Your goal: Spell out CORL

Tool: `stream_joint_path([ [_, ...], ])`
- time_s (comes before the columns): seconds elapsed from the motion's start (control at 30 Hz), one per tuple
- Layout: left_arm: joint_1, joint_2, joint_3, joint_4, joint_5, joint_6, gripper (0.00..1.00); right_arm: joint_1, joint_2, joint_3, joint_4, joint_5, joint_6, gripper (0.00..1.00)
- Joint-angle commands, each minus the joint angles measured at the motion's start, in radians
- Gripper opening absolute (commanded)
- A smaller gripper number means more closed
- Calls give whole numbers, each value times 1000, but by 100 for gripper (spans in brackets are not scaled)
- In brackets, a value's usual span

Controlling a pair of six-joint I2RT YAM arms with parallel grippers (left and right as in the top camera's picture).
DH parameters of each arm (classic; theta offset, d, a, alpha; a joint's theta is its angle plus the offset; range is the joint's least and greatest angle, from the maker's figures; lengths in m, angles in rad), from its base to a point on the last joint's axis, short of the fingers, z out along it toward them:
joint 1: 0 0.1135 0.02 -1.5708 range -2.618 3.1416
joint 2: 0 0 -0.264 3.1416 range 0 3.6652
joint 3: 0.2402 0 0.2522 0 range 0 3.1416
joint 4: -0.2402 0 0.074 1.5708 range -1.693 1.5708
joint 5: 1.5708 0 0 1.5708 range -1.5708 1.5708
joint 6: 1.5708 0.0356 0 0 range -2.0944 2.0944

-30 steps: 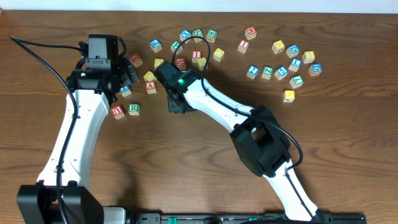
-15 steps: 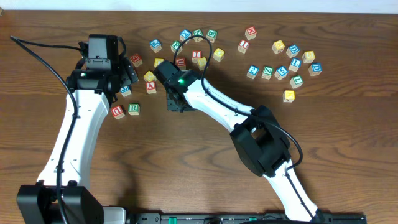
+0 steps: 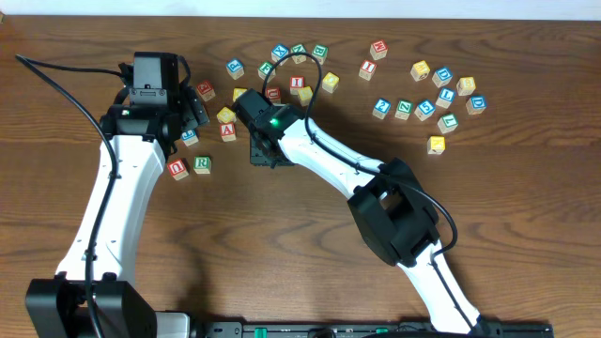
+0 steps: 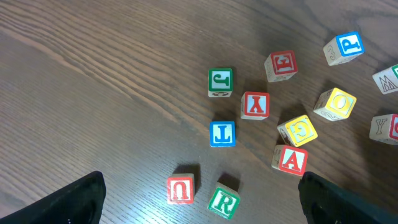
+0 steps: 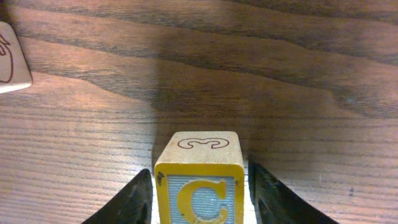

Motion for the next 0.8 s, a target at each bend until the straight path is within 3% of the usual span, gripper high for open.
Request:
stream_joint_path([
  [0.0,0,3,24,0,-13,-13,98,-4,30,-18,-24,-13,11,54],
  [0.57,0,3,23,-1,-13,-13,98,-62,-270,-18,-94,43,-90,62],
  [0.6,0,3,23,-1,-13,-13,98,-73,-294,-18,-100,43,-108,67],
  [0.63,0,3,24,-1,-13,-13,98,-85,-320,-18,-109,43,-133,79],
  [0.67,0,3,23,-1,-13,-13,98,-102,-351,-18,-119,43,-168,99],
  [0.77,0,3,23,-1,-13,-13,98,-158,-417,-18,-145,43,-260,99],
])
